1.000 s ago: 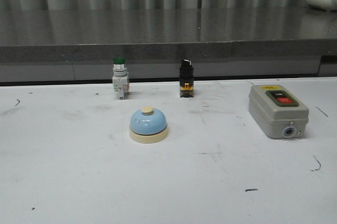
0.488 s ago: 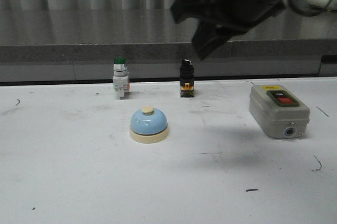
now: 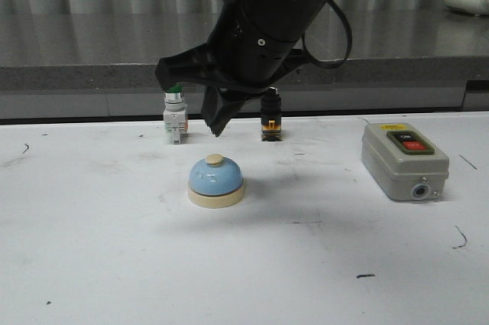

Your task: Place and press bell with both arms

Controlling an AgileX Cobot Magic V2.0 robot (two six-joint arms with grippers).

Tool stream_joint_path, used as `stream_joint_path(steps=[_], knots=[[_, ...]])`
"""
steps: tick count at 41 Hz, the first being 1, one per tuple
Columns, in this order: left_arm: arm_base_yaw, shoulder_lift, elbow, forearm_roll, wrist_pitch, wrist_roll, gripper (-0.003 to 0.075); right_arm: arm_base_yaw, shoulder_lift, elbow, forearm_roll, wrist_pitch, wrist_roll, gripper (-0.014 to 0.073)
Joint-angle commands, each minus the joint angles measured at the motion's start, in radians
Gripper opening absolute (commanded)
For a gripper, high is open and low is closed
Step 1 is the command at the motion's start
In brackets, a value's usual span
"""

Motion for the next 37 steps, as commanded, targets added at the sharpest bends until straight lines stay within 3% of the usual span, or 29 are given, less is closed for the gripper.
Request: stream_joint_path(steps=[1, 23, 37], knots=[[0.002, 0.008, -0.025, -0.010, -0.086, -0.001, -0.0020, 0.002, -0.033, -0.056, 0.007, -0.029, -0.002, -0.0066], [0.002, 0.008, -0.025, -0.010, -0.086, -0.001, -0.0020, 0.001, 0.037, -0.057, 0.007, -0.007, -0.002, -0.0066], [0.002, 0.008, -0.025, -0.010, -0.086, -0.001, -0.0020, -0.005, -0.152, -0.057, 0.007, 0.008, -0.002, -0.0066]])
